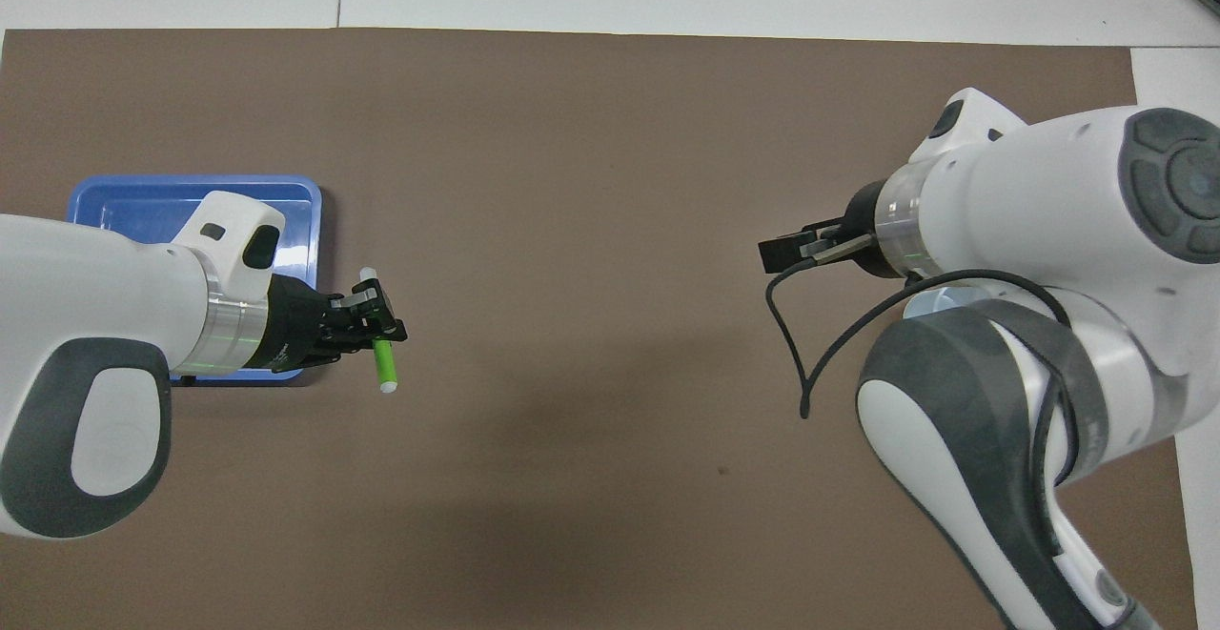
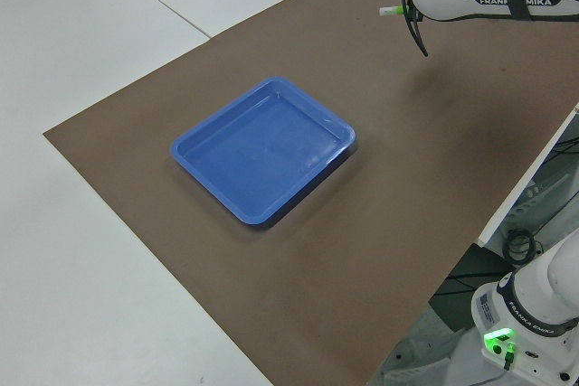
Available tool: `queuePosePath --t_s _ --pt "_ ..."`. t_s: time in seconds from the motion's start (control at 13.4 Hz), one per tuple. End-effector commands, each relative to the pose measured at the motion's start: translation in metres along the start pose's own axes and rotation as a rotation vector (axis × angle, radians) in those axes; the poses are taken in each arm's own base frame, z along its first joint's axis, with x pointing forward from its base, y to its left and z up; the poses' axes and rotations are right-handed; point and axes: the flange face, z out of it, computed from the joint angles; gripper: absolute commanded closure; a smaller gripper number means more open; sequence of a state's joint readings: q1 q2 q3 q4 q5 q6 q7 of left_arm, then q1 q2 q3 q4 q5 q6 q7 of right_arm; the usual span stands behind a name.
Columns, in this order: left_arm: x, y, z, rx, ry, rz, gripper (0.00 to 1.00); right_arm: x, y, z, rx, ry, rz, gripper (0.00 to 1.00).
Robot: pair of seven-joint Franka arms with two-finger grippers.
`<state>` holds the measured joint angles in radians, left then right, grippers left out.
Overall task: Right arm passes pens to left for tray arrangement
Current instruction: 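Lower the green pen into the tray with the left gripper while the right gripper returns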
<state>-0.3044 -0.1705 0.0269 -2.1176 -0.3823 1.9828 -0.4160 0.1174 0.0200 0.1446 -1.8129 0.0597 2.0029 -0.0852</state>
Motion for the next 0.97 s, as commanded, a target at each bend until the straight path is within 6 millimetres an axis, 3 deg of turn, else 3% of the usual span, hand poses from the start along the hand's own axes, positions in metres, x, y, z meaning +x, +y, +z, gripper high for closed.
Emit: queuePosePath --t_s 0.0,0.45,0.52,0.67,0.75,0.9 --pt "0.000 -0.011 -0.008 0.151 0.016 0.159 1.00 -0.023 0.050 0.008 -0.086 -0.053 -0.164 0.00" --pt "0.033 -0.065 -0.025 0.440 0.075 0.435 1.00 -0.077 0.120 0.042 -0.099 -0.157 -0.160 0.00" --pt "0.043 -0.081 -0.026 0.444 0.073 0.443 1.00 -0.084 0.131 0.052 -0.094 -0.172 -0.140 0.10" --pt "0.059 -0.099 -0.016 0.450 0.053 0.442 1.00 -0.096 0.152 0.063 -0.087 -0.199 -0.085 0.12" --pt "0.066 -0.107 -0.007 0.452 0.039 0.429 1.00 -0.100 0.158 0.071 -0.079 -0.215 -0.059 0.19" --pt "0.075 -0.114 0.004 0.452 0.036 0.419 1.00 -0.107 0.159 0.088 -0.072 -0.241 0.027 0.19"
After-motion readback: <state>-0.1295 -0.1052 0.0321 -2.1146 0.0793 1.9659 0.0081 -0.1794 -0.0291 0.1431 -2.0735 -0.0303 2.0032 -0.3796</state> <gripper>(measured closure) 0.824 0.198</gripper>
